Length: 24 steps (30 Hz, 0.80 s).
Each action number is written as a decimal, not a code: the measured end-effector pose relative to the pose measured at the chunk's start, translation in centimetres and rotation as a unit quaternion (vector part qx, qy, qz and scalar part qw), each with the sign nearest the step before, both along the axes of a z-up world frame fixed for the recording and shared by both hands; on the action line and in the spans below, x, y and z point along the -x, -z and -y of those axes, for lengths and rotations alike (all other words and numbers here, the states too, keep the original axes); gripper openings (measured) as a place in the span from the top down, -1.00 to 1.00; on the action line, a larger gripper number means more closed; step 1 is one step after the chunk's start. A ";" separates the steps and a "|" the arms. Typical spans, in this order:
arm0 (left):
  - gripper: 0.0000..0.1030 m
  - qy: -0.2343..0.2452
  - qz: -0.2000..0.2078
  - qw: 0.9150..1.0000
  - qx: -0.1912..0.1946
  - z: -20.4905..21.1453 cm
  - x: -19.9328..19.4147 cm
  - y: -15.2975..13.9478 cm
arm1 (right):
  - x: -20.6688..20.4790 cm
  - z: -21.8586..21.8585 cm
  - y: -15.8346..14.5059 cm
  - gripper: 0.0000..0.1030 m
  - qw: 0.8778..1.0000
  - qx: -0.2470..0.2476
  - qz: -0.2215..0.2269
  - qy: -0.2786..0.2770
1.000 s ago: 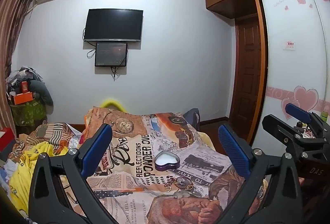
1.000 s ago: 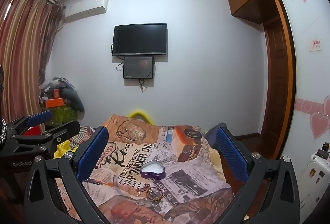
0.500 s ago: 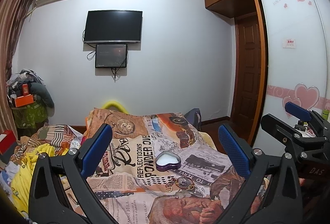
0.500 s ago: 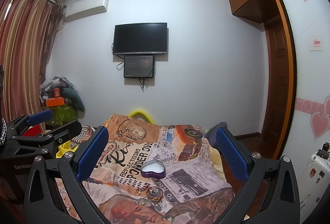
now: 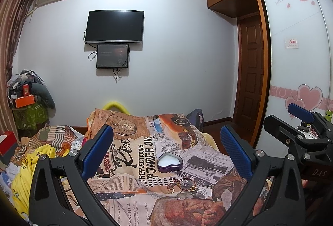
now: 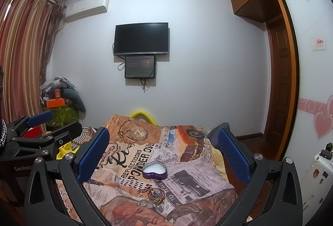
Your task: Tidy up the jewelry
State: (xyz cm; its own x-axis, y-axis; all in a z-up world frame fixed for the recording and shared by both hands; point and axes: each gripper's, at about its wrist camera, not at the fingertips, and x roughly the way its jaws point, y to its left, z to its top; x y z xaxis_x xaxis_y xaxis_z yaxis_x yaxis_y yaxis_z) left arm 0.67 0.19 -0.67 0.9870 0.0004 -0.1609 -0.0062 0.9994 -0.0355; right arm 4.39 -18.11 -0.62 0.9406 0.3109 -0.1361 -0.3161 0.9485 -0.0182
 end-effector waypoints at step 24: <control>-1.00 0.000 -0.001 1.000 0.000 0.0 0.0 0.0 | 0.1 0.1 0.8 -1.00 1.000 -0.001 -0.005 0.000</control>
